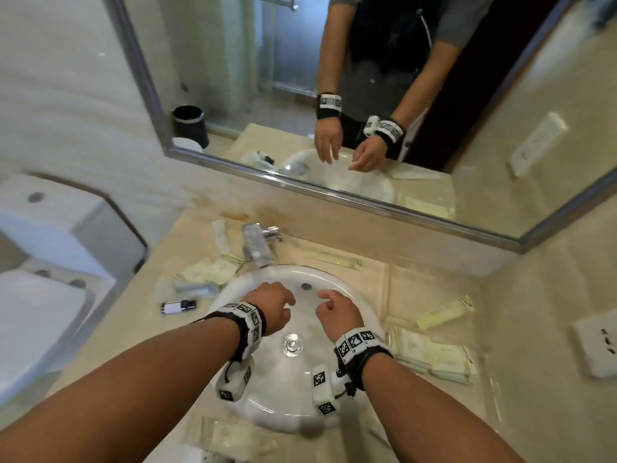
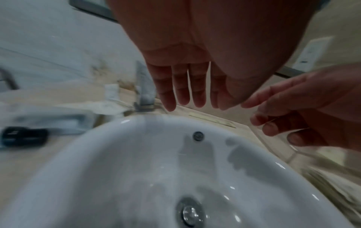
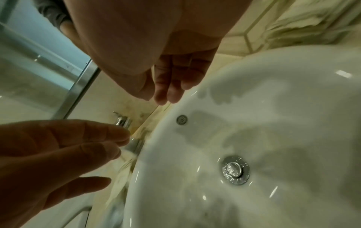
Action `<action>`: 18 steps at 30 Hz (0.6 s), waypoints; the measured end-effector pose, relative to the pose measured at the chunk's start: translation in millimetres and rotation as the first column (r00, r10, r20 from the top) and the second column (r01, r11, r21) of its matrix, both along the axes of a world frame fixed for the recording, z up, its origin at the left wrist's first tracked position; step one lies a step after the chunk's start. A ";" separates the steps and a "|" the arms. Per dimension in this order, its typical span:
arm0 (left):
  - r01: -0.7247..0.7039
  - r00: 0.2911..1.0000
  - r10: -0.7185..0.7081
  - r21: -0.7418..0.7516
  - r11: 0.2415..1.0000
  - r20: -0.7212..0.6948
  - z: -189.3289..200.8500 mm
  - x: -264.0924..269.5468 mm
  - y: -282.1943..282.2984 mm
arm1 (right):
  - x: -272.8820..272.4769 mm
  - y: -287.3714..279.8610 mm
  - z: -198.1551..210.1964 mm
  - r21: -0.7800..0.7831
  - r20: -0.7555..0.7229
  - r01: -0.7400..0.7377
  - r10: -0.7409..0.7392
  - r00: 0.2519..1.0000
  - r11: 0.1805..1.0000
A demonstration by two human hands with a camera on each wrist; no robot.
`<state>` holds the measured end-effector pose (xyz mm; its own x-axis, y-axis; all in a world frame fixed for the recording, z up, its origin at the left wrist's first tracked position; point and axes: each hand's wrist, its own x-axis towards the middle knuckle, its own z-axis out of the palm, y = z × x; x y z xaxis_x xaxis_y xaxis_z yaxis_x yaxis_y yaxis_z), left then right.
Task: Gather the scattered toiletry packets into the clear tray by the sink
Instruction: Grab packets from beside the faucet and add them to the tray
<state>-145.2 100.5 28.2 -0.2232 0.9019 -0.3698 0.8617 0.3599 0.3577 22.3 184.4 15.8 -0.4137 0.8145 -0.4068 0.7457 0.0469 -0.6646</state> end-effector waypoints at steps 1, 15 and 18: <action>-0.034 0.999 0.034 0.003 0.999 0.000 -0.6 -15.4 -11.4 | -15.1 -5.8 0.6 0.004 0.004 -0.028 0.028 1.000 1.000; -0.348 0.937 0.346 -0.030 0.937 -0.046 -1.6 -171.5 -112.6 | -161.7 -60.4 -5.3 0.008 0.107 -0.332 0.329 0.938 0.943; -0.390 0.920 0.389 -0.025 0.920 -0.045 -4.3 -196.5 -117.9 | -181.7 -59.1 -6.0 0.008 0.149 -0.393 0.387 0.910 0.920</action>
<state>-341.7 -17.4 23.9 -0.5693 0.7279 -0.3822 0.6636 0.6812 0.3090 -159.4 125.3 9.7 -0.6418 0.6157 -0.4572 0.7491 0.3756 -0.5457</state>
